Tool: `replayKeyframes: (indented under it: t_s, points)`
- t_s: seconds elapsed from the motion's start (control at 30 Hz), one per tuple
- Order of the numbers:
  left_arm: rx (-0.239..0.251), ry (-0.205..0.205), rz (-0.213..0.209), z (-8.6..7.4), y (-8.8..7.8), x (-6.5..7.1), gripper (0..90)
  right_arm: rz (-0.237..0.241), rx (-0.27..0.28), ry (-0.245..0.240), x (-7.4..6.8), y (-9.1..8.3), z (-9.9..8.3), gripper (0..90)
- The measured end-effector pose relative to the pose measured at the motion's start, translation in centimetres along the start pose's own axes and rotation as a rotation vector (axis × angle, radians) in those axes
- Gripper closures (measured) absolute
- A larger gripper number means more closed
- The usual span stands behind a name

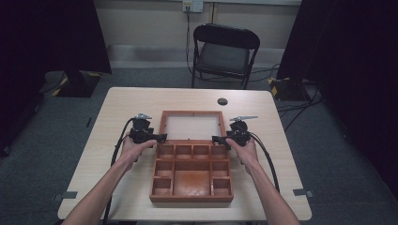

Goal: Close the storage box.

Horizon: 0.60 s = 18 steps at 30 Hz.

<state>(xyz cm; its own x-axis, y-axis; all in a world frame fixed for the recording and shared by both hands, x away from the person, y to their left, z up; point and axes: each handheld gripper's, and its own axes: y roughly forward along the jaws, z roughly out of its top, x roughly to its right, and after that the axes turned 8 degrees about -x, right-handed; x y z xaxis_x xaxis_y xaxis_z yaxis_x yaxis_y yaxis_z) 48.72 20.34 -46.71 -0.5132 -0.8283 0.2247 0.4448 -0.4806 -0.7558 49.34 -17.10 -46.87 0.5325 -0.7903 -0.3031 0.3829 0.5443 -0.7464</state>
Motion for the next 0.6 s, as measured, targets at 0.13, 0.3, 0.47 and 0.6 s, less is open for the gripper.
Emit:
replayKeyframes:
  t_s: [0.13, 0.3, 0.47, 0.6]
  points:
    - [0.000, -0.027, -0.029, 0.1, 0.4, 0.0, 21.8, 0.014, 0.002, 0.014, 0.0, 0.2, 0.0, 14.9]
    - [-0.039, -0.061, -0.087, 0.7, 1.3, -0.4, 17.2, 0.043, 0.007, 0.045, 0.4, 0.5, -0.1, 13.0]
    - [-0.037, -0.049, -0.095, 0.8, 1.5, 0.1, 17.6, 0.065, 0.019, 0.070, 0.6, 0.7, -0.3, 12.3]
    - [-0.024, -0.066, -0.105, 0.8, 2.1, 0.3, 14.3, 0.102, 0.024, 0.102, 1.0, 1.0, -0.6, 12.6]
